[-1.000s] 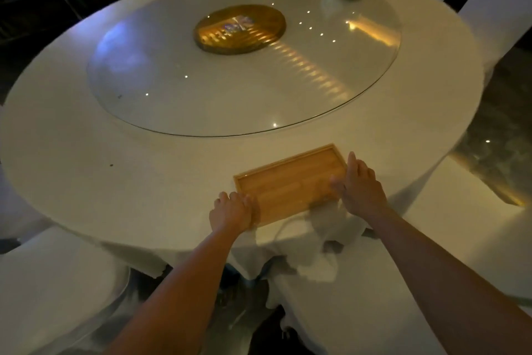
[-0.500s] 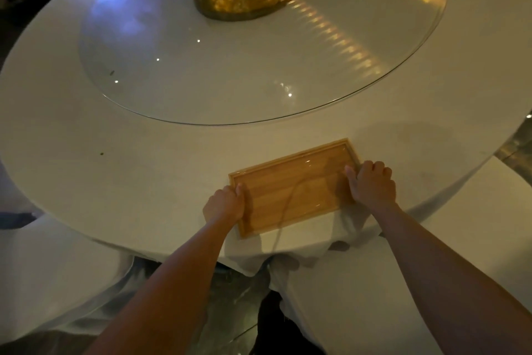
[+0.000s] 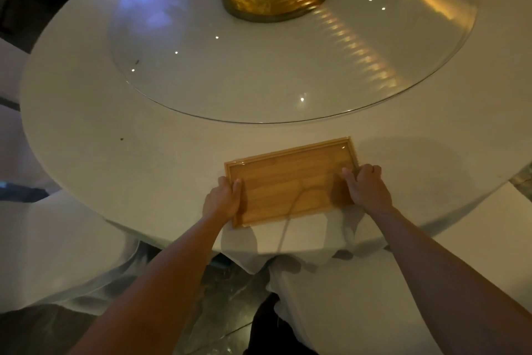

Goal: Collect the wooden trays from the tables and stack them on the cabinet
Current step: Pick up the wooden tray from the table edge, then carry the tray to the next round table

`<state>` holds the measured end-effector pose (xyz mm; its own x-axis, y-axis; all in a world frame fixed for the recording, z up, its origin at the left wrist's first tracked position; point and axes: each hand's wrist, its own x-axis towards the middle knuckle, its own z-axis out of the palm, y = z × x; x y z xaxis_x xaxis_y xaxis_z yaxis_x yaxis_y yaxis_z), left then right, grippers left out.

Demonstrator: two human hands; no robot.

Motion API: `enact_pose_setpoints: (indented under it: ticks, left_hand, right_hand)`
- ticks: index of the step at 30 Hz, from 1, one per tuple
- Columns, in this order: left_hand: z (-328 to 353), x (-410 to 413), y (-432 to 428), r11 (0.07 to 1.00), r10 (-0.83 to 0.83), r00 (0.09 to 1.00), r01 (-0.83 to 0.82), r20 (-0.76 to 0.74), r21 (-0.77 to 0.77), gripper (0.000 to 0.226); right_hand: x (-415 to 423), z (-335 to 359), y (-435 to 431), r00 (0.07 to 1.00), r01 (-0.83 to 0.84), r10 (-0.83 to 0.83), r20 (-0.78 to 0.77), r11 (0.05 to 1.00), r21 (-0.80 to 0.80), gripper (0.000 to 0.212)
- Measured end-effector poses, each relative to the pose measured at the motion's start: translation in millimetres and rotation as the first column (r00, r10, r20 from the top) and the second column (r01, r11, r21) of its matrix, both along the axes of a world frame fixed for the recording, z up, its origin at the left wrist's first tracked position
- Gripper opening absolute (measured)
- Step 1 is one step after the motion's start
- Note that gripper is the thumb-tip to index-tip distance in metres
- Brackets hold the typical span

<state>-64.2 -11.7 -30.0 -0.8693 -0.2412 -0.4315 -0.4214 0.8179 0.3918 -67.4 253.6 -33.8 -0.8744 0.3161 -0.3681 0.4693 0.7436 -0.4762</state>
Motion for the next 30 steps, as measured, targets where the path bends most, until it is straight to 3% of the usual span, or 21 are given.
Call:
enact_pose_setpoints:
  ticks: [7, 13, 17, 24, 30]
  left_hand:
    - [24, 17, -56, 0.994, 0.113, 0.991, -0.112, -0.072, 0.008, 0.044]
    - [55, 64, -128, 0.977, 0.213, 0.957, -0.21, -0.199, 0.036, 0.041]
    - [78, 119, -189, 0.947, 0.298, 0.912, -0.319, -0.281, -0.028, 0.039]
    - [111, 257, -316, 0.849, 0.494, 0.802, -0.528, -0.336, -0.013, 0.037]
    - [130, 398, -418, 0.676, 0.682, 0.638, -0.737, -0.357, -0.026, 0.039]
  right_hand:
    - [-9, 21, -57, 0.99, -0.04, 0.022, -0.137, 0.991, -0.131, 0.047]
    - [1, 48, -135, 0.96, -0.171, 0.138, -0.244, 0.978, -0.122, 0.042]
    - [24, 72, -209, 0.935, -0.268, 0.23, -0.271, 0.957, -0.114, 0.041]
    - [106, 105, -358, 0.814, -0.536, 0.479, -0.329, 0.837, -0.107, 0.037]
    - [200, 115, -496, 0.682, -0.715, 0.638, -0.357, 0.684, -0.145, 0.039]
